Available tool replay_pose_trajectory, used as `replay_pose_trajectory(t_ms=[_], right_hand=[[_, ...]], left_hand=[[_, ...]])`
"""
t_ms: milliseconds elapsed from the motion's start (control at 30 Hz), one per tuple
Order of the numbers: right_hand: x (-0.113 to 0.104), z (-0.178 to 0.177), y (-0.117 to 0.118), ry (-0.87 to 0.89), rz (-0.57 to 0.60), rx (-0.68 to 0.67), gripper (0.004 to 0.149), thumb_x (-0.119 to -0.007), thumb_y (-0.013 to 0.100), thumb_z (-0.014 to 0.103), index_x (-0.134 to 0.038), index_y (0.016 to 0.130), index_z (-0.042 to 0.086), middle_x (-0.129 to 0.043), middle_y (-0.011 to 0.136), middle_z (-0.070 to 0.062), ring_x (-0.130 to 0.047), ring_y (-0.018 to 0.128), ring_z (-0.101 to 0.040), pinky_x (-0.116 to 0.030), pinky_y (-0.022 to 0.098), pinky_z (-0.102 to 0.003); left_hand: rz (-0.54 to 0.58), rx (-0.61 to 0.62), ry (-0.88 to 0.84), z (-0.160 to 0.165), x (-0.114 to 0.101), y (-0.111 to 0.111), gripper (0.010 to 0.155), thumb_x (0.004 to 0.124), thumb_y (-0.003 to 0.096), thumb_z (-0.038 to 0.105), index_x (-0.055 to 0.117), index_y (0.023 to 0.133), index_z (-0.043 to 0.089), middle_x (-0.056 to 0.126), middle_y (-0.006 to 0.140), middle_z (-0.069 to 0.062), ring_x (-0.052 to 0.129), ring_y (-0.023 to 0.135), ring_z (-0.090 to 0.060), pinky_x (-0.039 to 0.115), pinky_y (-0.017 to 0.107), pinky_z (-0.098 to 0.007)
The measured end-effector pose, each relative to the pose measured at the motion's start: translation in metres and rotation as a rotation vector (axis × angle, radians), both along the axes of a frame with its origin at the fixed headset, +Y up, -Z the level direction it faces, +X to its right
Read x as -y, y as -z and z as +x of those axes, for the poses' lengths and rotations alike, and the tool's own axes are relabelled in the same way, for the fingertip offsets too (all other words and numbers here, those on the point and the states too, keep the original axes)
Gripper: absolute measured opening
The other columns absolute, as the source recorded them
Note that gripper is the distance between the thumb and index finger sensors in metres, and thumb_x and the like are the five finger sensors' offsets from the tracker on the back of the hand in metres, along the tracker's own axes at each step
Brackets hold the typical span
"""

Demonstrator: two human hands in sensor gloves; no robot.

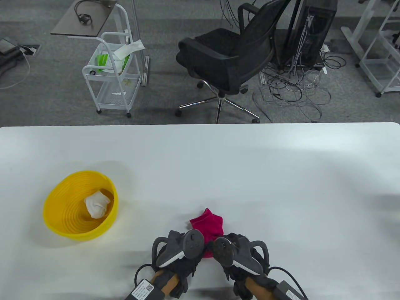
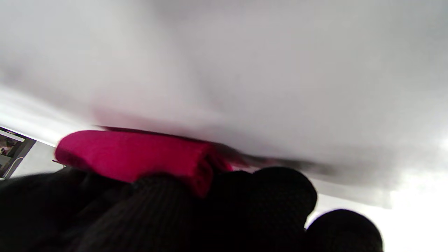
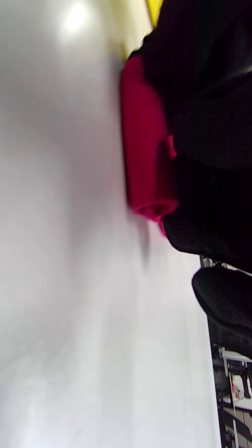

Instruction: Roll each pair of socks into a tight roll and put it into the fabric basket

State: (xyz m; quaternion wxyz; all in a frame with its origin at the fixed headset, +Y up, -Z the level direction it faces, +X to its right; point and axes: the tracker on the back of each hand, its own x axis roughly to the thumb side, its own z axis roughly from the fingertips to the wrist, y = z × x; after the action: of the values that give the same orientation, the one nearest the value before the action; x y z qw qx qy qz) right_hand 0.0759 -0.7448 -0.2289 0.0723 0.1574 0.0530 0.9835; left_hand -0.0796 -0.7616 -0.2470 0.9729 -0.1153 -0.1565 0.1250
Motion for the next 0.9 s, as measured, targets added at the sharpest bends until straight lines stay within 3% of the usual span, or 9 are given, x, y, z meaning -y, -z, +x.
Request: replay_pose_trajectory(t_ms=[333, 533, 667, 900], right_hand=[[0.01, -0.001, 0.003, -0.015, -0.112, 0.011, 0.042, -0.085, 0.039, 0.042, -0.082, 0.08, 0.042, -0.086, 0.089, 0.015, -0.088, 0.083, -0.013, -0.07, 0.067, -0.051], [0.017, 0.002, 0.007, -0.058, -0.128, 0.034, 0.049, -0.085, 0.038, 0.043, -0.075, 0.086, 0.043, -0.079, 0.096, 0.015, -0.085, 0.087, -0.015, -0.069, 0.068, -0.051], [0.018, 0.003, 0.008, -0.038, -0.134, 0.048, 0.048, -0.085, 0.039, 0.043, -0.075, 0.086, 0.043, -0.079, 0.095, 0.016, -0.083, 0.087, -0.014, -0.068, 0.068, -0.051], [0.019, 0.001, 0.008, -0.054, -0.097, 0.06, 0.046, -0.083, 0.04, 0.042, -0.075, 0.085, 0.045, -0.082, 0.092, 0.016, -0.086, 0.084, -0.013, -0.069, 0.068, -0.051]], left_hand=[[-0.019, -0.023, -0.03, -0.003, 0.0, 0.001, 0.042, 0.081, 0.0386, 0.04, 0.094, 0.076, 0.027, 0.092, 0.074, -0.004, 0.093, 0.055, -0.023, 0.073, 0.048, -0.046], [0.043, -0.047, -0.026, -0.006, -0.02, -0.001, 0.047, 0.083, 0.0367, 0.043, 0.094, 0.079, 0.027, 0.091, 0.081, -0.004, 0.095, 0.062, -0.025, 0.073, 0.05, -0.048], [-0.084, -0.003, -0.024, -0.006, -0.012, 0.0, 0.05, 0.086, 0.0357, 0.045, 0.092, 0.082, 0.026, 0.088, 0.084, -0.005, 0.093, 0.065, -0.026, 0.071, 0.052, -0.048], [-0.048, 0.037, 0.04, -0.003, -0.006, 0.003, 0.052, 0.092, 0.0323, 0.046, 0.091, 0.081, 0.027, 0.09, 0.082, -0.004, 0.094, 0.062, -0.024, 0.073, 0.05, -0.047]])
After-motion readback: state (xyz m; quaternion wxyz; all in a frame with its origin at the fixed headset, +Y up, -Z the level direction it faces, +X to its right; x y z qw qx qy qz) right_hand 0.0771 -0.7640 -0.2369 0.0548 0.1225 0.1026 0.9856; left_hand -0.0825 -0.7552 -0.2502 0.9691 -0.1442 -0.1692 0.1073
